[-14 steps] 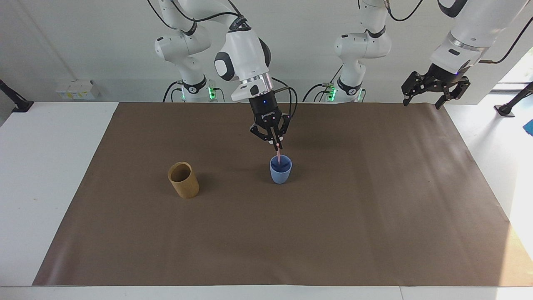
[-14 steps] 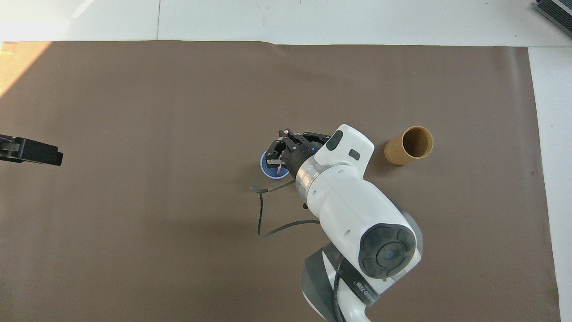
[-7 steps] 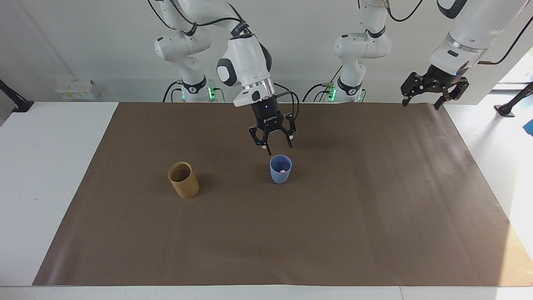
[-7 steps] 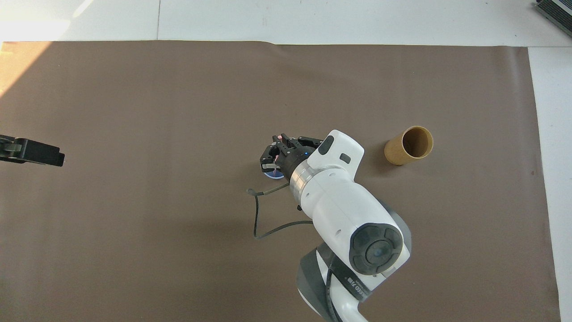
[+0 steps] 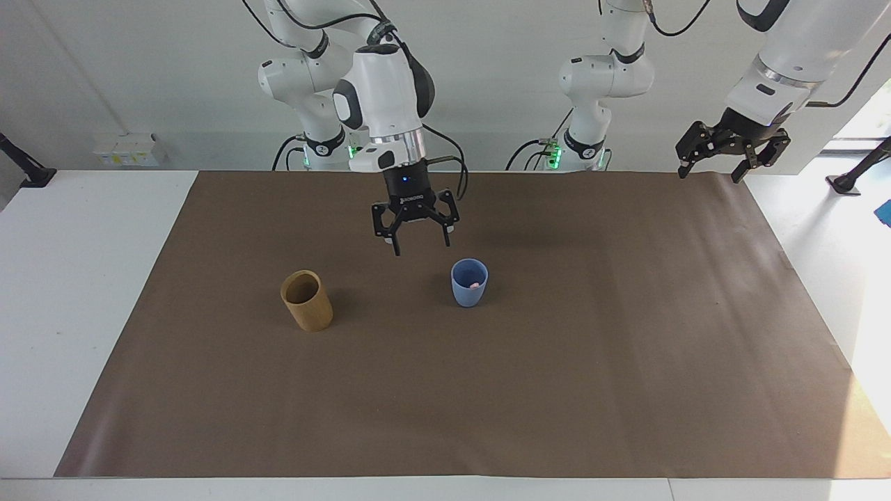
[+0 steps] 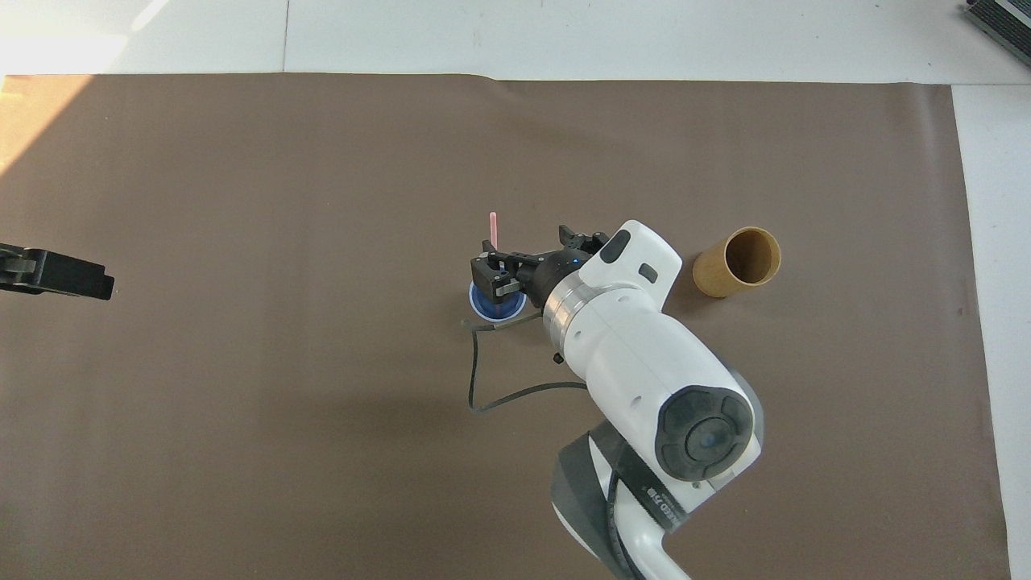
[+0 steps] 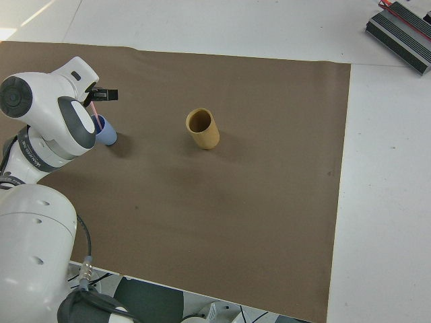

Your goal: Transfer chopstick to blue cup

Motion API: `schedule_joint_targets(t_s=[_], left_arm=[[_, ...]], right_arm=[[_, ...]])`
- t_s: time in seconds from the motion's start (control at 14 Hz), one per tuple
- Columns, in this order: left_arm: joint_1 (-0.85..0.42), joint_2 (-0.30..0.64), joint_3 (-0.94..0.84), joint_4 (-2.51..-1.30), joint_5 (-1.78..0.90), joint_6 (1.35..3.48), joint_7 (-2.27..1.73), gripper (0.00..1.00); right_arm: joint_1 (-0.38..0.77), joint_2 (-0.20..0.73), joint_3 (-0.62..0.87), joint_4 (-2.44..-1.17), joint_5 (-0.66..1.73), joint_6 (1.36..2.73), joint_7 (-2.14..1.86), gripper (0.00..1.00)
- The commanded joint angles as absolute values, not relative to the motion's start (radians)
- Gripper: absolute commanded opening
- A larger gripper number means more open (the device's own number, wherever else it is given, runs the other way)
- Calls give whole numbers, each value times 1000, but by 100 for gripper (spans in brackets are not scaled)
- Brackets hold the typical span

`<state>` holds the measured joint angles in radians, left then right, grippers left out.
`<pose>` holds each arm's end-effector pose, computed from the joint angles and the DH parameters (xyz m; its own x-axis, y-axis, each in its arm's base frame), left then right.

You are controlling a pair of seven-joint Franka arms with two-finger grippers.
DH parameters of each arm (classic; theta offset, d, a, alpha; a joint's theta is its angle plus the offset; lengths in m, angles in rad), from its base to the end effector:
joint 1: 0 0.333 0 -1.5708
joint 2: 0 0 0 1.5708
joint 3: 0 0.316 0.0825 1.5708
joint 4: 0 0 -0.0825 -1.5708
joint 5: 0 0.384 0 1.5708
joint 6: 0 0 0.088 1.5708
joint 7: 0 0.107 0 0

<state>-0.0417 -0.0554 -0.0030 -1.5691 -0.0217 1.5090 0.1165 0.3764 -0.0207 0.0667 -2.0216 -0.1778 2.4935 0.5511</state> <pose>0.5304 -0.0262 0.6500 0.9868 -0.1618 -0.0022 -0.1617 -0.9866 0.0219 0.5302 0.2530 0.5127 0.8782 -0.0200 0.4779 0.0336 -0.9941 -0.1034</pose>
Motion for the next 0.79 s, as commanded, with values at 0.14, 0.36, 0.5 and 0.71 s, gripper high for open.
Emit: schedule_joint_targets(t_s=[0.14, 0.36, 0.5, 0.71], left_arm=[[-21, -77, -14, -1588, -28, 1506, 118, 100], [-21, -77, -14, -1588, -28, 1508, 118, 100], [-23, -77, -14, -1588, -28, 1508, 118, 100], [-21, -77, -14, -1588, -28, 1506, 118, 100]], right_arm=[[226, -114, 66, -1955, -157, 2147, 459, 100], [77, -104, 64, -1847, -42, 1975, 287, 100], [2, -98, 64, -1809, -41, 1916, 192, 100], [-28, -74, 64, -1719, -46, 1789, 175, 100]])
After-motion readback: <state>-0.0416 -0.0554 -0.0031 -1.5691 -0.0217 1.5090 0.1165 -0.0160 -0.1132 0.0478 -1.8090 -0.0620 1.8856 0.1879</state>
